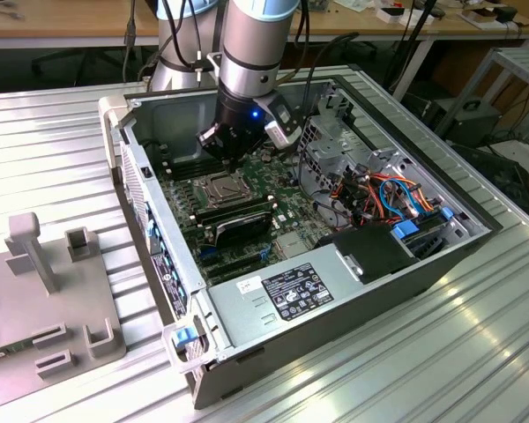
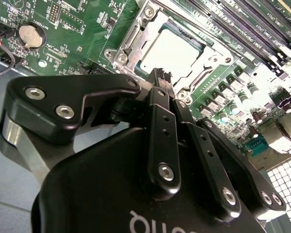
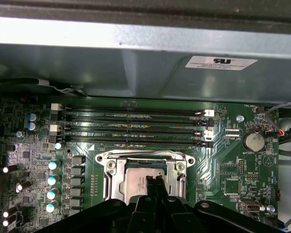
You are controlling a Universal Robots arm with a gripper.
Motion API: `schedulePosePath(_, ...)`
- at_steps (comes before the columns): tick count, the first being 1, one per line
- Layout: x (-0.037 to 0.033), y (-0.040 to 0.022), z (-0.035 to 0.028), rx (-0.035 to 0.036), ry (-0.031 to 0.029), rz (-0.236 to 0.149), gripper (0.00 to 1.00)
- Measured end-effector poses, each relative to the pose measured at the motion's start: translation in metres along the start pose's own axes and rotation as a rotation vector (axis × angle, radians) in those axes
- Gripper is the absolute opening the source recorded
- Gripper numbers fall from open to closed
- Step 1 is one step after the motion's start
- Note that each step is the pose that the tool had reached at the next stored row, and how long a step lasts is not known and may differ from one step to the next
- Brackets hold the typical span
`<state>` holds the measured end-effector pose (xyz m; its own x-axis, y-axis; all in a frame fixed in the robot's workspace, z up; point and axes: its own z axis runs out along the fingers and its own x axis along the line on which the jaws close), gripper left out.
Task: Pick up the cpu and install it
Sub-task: 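Install the first cpu locking lever, then install the second cpu locking lever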
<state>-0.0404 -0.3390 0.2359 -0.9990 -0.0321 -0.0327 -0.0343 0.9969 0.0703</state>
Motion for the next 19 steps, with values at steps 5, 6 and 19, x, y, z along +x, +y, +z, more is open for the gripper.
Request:
schedulePosePath(5,0.0000,-0.0028,0.0000,-0.0003,-0.0002,0.000,0.11)
schedulePosePath(6,0.0001,-0.0033,-0.0001,-0.0002,-0.0002,0.000,0.11)
schedulePosePath(19,0.0001,-0.0057,-0.0003,-0.0003,-0.0002,0.000,0.11)
